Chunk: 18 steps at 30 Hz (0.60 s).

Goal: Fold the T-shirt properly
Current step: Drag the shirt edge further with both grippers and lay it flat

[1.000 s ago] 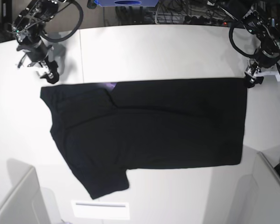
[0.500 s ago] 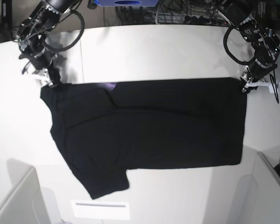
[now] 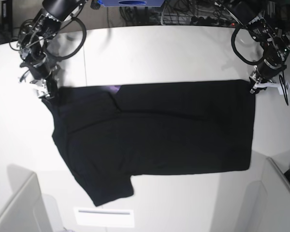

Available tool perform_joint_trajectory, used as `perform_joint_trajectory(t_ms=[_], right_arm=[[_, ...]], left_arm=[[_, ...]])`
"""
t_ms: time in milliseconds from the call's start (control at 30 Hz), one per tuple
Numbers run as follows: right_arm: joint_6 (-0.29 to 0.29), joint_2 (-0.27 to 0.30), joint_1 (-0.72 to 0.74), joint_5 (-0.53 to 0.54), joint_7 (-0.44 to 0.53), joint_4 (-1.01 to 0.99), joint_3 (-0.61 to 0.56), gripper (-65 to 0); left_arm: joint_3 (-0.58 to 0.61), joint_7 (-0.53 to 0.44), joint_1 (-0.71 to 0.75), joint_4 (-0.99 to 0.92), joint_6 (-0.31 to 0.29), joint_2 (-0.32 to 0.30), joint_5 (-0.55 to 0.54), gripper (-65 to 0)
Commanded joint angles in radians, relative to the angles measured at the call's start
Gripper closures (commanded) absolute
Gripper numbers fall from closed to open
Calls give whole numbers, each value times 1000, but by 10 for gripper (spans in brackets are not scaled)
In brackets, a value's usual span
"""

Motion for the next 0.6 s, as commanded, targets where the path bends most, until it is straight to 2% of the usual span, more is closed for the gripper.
perform_joint_trajectory(t_ms=[0,133,167,233,333,467,567], right_arm=[[-19,-1,6,-36,-24,-4,2,-387],[-19,2,13,-36,-24,-4,8,-386],[-19,2,13,-36,-24,-4,8,-366],[-19,3,14,-36,-24,-5,7,-272],[-19,5,28,-36,-25,-31,10,-15],[-19,31,37,-30,-31,-97,11,0],[-17,33,3,-30,-33,-71,5,0]], left_arm=[[-1,-10,-5,21,-7,-14,-20,0],[1,-10,-5,21,-7,-14,-20,0],[1,-10,-5,21,-7,-14,-20,0],[2,-10,-5,21,-7,-14,-20,0],[4,-9,-5,21,-7,-14,-20,0],[5,-7,21,22,-7,-45,-21,0],[7,-7,69,70,-7,-77,-24,0]])
